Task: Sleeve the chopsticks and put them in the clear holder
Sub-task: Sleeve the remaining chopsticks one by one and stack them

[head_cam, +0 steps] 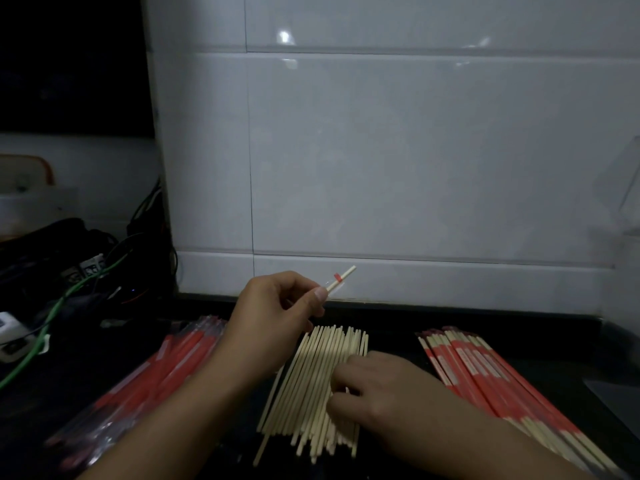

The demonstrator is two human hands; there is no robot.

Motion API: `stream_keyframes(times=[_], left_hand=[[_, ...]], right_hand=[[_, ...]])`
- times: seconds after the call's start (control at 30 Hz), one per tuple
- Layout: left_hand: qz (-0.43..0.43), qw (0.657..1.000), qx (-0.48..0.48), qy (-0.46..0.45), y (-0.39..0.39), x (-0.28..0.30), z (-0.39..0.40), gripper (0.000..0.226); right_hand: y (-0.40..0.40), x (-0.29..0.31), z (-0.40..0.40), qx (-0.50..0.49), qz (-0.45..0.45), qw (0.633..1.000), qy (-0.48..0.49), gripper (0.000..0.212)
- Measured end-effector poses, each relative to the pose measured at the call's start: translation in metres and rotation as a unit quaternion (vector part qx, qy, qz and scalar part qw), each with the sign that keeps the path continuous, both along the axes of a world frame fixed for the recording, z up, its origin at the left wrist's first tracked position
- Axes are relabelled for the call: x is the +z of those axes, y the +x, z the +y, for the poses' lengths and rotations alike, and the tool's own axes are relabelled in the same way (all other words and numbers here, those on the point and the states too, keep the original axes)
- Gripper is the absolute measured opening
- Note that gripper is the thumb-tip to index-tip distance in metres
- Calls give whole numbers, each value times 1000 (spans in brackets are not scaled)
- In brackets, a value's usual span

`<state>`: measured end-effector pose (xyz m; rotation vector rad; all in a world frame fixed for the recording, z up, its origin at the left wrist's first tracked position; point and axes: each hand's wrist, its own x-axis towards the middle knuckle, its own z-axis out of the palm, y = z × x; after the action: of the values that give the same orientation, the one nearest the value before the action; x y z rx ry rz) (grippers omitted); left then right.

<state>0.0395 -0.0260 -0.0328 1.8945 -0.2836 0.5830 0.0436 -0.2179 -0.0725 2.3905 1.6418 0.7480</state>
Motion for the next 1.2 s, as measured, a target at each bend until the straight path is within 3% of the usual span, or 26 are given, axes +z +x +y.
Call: stream_keyframes(times=[0.13,0.23,0.37,0.47,0.57,0.6,0.67,0.77,0.83,0.93,1.03,1.2], left_hand=[[-2,1000,-3,-5,-1,1,2,10],[-1,1000,-3,-2,-1,1,1,10],[0,1000,-5,6,0,0,1,9],[0,1000,-6,4,0,0,1,9],[5,1000,-4,4,0,0,2,9],[8,1000,-2,9,0,0,2,8],[14,1000,-1,19,-1,0,2,8],[21,999,-5,34,-1,-2,0,7],[21,998,-6,54,-1,-3,-3,7],[20,996,-5,83,-1,-4,-5,9],[35,994,-6,103,-2,-6,-6,10],[46,991,-17,121,-4,-7,-7,7]], right_hand=[[0,2,-2,-20,47,998,-31,16],[0,2,-3,-25,110,994,3,34],[3,1,-3,-12,75,997,0,29],[1,-2,-1,4,-15,1000,-10,17],[2,4,-3,18,38,992,123,22],[3,8,-5,27,61,976,206,22],[0,19,-10,30,110,894,432,13],[0,39,-26,22,184,695,695,13],[3,52,-44,4,191,612,767,20],[7,61,-62,7,233,520,822,27],[8,63,-64,20,269,469,841,35],[7,63,-60,18,267,471,841,33]])
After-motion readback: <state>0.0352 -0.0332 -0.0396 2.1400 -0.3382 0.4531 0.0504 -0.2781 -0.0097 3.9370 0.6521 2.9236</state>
